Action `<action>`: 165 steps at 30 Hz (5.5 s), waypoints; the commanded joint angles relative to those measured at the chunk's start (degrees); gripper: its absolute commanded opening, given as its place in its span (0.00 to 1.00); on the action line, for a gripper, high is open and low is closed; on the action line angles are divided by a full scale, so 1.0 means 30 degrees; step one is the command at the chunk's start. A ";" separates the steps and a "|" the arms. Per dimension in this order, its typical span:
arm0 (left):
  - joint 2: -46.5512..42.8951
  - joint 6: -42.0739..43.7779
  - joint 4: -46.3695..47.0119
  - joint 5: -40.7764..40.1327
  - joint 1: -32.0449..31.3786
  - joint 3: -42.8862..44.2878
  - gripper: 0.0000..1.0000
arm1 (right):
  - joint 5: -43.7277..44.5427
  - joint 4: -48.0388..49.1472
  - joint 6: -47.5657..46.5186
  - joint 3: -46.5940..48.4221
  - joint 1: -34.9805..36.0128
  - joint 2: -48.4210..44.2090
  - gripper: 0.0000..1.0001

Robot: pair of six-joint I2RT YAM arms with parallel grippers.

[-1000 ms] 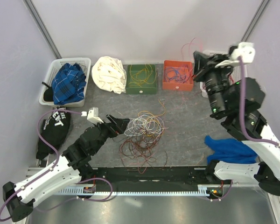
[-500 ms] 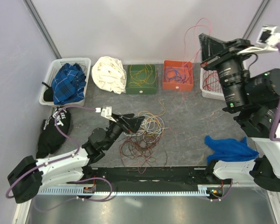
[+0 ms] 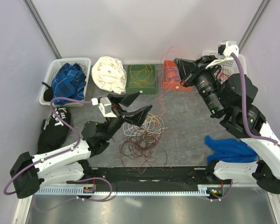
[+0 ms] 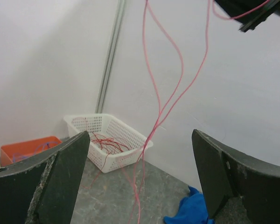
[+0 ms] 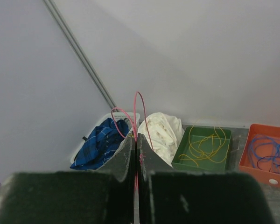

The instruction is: Untangle the cables

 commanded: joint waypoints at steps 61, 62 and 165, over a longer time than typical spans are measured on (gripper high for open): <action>0.4132 0.0775 -2.0636 0.0983 0.0207 2.0325 0.02 | -0.7825 0.6558 0.0897 -1.1762 0.0004 -0.3393 0.68; 0.4161 0.0804 -2.0665 0.0896 0.0207 2.0296 0.02 | -0.8266 0.7143 0.0927 -1.2024 0.0033 -0.3274 0.69; 0.6212 -0.0191 -2.4679 0.4205 0.0207 2.5160 0.02 | -0.4813 1.2509 -0.2705 -1.4636 0.0033 -0.0989 0.81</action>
